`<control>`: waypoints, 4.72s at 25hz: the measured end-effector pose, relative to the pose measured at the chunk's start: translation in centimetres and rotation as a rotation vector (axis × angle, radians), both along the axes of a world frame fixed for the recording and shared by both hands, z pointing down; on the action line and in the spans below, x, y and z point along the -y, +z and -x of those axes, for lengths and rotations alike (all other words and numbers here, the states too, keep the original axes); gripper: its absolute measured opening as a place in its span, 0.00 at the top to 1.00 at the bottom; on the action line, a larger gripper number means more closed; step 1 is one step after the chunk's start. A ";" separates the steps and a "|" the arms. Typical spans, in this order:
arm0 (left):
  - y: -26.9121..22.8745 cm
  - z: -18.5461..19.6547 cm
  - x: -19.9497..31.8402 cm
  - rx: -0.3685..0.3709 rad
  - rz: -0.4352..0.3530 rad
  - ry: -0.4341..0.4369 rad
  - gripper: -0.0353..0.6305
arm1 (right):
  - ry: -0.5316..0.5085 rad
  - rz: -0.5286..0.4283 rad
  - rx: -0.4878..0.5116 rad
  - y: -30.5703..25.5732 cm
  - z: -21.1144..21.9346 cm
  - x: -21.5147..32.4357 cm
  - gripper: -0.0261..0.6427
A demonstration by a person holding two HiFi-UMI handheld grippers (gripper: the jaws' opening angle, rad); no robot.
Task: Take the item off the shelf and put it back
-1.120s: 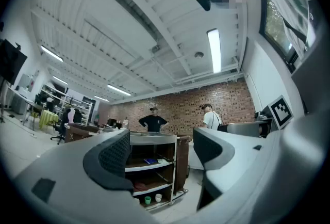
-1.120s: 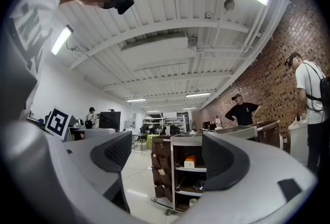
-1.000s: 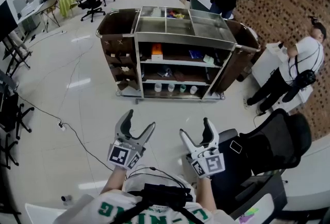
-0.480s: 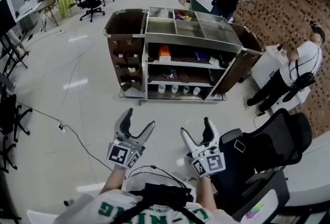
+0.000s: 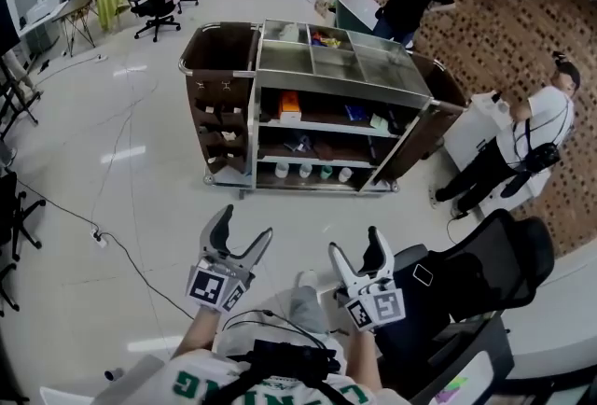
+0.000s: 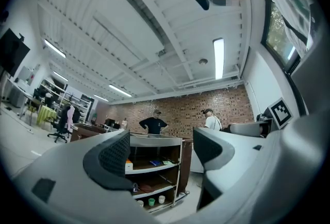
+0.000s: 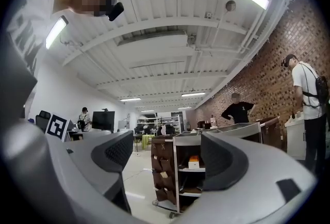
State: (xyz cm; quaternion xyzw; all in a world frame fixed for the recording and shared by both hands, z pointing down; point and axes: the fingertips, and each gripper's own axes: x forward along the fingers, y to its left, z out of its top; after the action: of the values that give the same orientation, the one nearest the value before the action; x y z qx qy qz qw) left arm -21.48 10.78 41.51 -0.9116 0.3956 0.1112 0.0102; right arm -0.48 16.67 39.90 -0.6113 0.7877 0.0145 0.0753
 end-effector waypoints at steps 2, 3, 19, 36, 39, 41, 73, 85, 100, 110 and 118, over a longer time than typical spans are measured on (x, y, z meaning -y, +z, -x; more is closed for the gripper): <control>-0.4 -0.9 1.0 0.002 -0.012 -0.002 0.41 | -0.010 -0.004 0.004 0.1 -0.8 1.3 0.33; -0.7 -1.4 1.6 0.004 -0.019 -0.006 0.41 | -0.014 -0.007 0.007 0.1 -1.3 2.1 0.33; -3.1 -16.0 16.4 0.007 -0.065 -0.073 0.45 | -0.085 -0.053 0.008 -1.4 -17.0 18.7 0.35; -2.5 -17.0 25.0 0.063 -0.024 -0.159 0.45 | -0.121 0.016 0.056 0.6 -19.4 28.5 0.35; -2.6 -16.4 26.3 0.071 -0.035 -0.137 0.45 | -0.104 0.010 0.058 0.7 -18.5 29.5 0.35; -2.7 -16.2 27.2 0.073 -0.044 -0.121 0.45 | -0.091 0.006 0.059 0.7 -18.2 30.4 0.35; -0.2 -16.1 31.7 0.086 -0.002 -0.008 0.45 | -0.012 0.050 0.005 2.2 -16.4 34.4 0.35; 10.4 -17.3 35.6 0.087 -0.079 0.018 0.45 | 0.033 -0.052 -0.072 12.8 -17.9 38.6 0.35; 39.3 -18.1 42.5 0.122 -0.056 -0.005 0.45 | 0.129 0.148 -0.022 50.3 -23.3 46.8 0.35; 44.4 -16.5 42.6 0.088 -0.048 -0.076 0.45 | 0.190 0.414 -0.100 66.2 -27.1 63.1 0.38; 41.7 -13.2 42.6 0.061 0.004 -0.140 0.45 | 0.211 0.795 -0.095 71.9 -29.2 64.5 0.76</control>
State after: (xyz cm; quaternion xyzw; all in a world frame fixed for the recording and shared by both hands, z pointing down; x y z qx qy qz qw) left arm -8.27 -31.81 83.18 -0.8848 0.4580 0.0815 0.0281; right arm 28.68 -47.87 111.80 -0.6686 0.6677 -0.2550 -0.2052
